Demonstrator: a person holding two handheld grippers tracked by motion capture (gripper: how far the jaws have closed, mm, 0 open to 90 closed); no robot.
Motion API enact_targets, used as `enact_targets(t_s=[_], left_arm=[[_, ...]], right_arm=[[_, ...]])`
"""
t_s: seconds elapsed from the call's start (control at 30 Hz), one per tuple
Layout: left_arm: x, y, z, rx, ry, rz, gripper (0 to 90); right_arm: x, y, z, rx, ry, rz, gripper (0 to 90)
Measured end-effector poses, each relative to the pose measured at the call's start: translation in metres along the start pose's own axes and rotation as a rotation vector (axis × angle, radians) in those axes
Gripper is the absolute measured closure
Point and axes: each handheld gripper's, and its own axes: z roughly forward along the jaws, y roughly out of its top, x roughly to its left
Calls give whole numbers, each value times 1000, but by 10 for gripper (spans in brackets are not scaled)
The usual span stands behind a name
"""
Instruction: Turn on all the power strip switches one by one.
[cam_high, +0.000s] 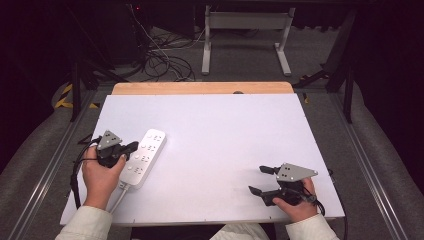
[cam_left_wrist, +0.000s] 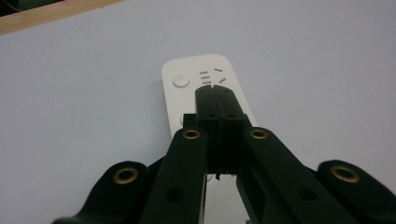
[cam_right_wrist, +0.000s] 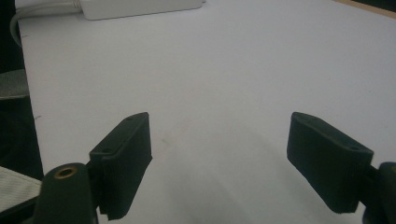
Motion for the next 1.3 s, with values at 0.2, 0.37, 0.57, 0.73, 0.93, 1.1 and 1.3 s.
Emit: enact_targets(t_s=[0.2, 0.37, 0.57, 0.73, 0.93, 1.1, 1.3], left_arm=[[5, 10, 16, 36, 13, 17, 900], [12, 8, 32, 69, 1, 8, 900], [13, 6, 41, 85, -8, -6, 900], [12, 4, 47, 111, -4, 7, 900], [11, 3, 48, 114, 5, 9, 900], [10, 2, 49, 112, -1, 19, 900], [9, 3, 50, 116, 5, 29, 900]], right_arm=[[0, 0, 0, 2, -4, 2, 225], [-1, -1, 0, 4, -1, 0, 224], [-1, -1, 0, 2, -1, 1, 224], [-1, -1, 0, 3, 1, 1, 223], [-1, -1, 0, 3, 1, 0, 222], [0, -1, 0, 4, 2, -2, 222], [0, -1, 0, 4, 3, -4, 222]])
